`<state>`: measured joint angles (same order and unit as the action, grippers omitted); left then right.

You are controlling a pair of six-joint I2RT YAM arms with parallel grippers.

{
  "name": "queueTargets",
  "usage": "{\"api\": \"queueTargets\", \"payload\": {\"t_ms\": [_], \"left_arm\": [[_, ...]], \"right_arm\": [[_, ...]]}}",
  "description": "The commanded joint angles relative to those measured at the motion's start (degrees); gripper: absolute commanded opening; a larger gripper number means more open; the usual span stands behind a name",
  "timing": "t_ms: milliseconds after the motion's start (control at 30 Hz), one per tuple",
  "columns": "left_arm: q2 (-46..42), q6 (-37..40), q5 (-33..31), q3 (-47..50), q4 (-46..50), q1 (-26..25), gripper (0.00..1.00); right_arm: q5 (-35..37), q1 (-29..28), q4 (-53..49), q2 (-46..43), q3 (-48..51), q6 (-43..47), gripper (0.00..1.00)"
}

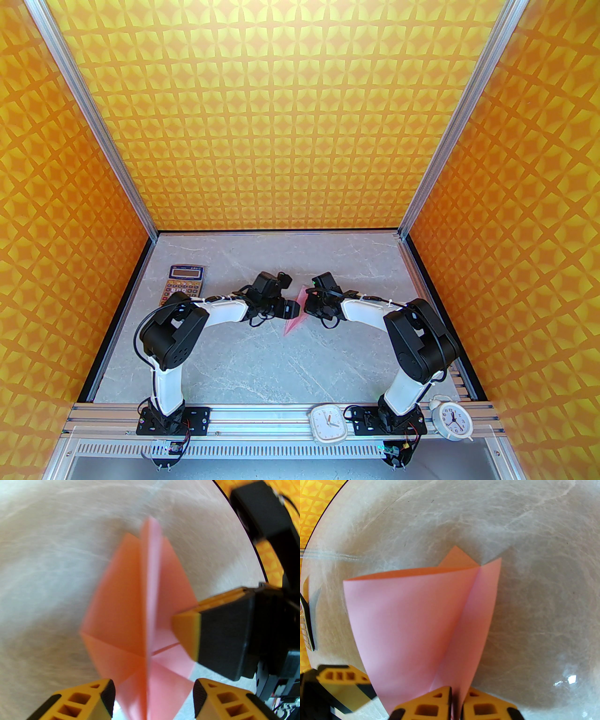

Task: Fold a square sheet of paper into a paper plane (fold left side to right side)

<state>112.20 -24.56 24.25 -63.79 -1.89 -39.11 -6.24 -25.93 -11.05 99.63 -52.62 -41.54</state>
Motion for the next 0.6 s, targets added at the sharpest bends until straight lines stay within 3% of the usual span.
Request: {"api": "queueTargets", "payload": {"t_ms": [0,367,567], "left_arm": [[1.24,1.79,0.96,-1.68,2.1,-0.44,0.59],[0.35,2.88,0.21,-2.01,3.32,-1.29,0.54],[0.4,4.61,-1.09,-3.25,5.54,-2.11,0.58]], "right_arm": [[-0.94,0.36,0.9,-0.62,0.51,-0.47,0.13],[-0.75,0.62,0.47,-0.17,0.33,-0.47,0.13],[-0.92,0.66,0.55,0.32,0.24,-0.51,0.13]]}}
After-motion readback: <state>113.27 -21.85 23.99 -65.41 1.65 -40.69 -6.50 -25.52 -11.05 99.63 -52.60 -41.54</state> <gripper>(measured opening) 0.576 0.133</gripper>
